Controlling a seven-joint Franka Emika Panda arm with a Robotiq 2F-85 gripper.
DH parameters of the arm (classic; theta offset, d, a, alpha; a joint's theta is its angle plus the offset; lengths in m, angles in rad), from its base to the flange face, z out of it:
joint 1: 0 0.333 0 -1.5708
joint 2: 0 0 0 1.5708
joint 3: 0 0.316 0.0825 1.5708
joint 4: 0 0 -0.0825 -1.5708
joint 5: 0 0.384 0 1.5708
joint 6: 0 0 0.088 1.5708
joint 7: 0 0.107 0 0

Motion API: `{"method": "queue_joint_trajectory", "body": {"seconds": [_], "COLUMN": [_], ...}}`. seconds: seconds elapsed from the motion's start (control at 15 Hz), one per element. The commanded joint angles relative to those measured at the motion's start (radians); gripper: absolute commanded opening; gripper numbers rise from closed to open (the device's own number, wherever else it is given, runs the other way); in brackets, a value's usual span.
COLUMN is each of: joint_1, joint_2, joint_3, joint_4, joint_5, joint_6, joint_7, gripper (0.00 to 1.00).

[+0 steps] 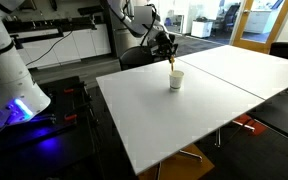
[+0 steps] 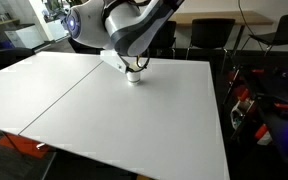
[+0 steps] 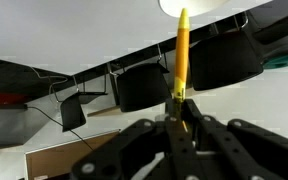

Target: Pick up the pen and put it in the cup

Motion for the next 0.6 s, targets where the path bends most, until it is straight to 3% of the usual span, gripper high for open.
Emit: {"method": "queue_joint_trajectory", "body": {"seconds": [0.0,0.53], "joint_1": [-0.029,-0.058], "joint_2": [0.010,0.102], "joint_3": [0.035,0.069], "joint_4": [0.033,0.148], "joint_5": [-0.041,-0.047], "joint_6": [-0.011,-0.022], "joint_7": [-0.004,-0.063], "gripper": [0.03,0.03]}}
